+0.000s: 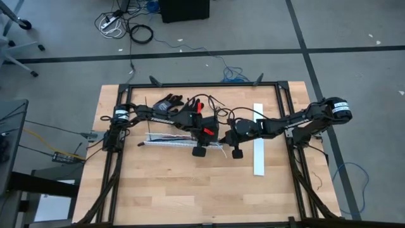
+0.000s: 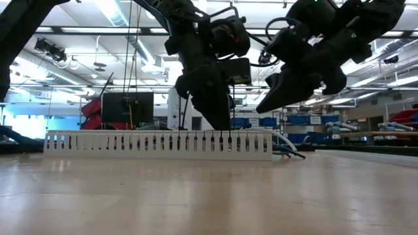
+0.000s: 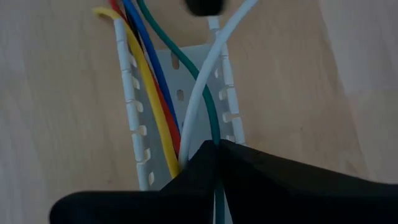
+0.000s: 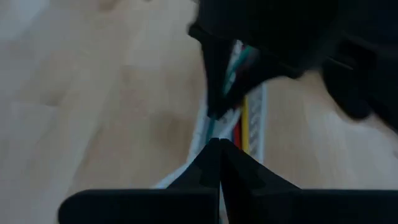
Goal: Ziptie cables
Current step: Put the ziptied cables in a white cable duct
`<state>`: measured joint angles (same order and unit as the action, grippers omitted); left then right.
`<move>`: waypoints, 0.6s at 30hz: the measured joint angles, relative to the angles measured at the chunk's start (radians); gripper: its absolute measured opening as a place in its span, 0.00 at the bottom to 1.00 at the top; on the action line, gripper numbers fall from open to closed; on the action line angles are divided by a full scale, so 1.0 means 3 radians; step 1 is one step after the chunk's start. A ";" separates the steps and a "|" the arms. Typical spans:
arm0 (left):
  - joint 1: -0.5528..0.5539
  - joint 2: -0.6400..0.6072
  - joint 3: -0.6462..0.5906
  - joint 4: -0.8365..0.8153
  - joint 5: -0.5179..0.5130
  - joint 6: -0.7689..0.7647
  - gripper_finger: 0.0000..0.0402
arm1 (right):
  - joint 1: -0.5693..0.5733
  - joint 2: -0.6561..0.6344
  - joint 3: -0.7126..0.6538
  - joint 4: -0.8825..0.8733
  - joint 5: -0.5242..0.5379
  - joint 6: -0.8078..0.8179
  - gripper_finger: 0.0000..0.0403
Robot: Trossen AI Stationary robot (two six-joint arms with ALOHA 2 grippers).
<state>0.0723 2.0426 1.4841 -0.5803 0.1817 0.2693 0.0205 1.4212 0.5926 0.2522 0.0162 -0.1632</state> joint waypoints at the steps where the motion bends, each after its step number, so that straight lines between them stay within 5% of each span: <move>1: 0.0000 0.0000 0.0000 0.0006 0.0002 -0.0016 0.02 | 0.0013 0.0000 0.0000 0.0023 -0.0037 -0.0011 0.00; 12: -0.0004 0.0000 0.0000 0.0123 0.0026 -0.0049 0.02 | 0.0006 0.0008 0.0000 0.0189 -0.0193 -0.0050 0.00; 18: -0.0026 0.0000 0.0000 0.0268 0.0051 -0.0047 0.02 | -0.0017 0.0353 0.0000 0.0379 -0.0211 -0.0080 0.00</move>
<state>0.0644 2.0426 1.4841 -0.4998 0.1970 0.2553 0.0153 1.5271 0.5926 0.3659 -0.0472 -0.1871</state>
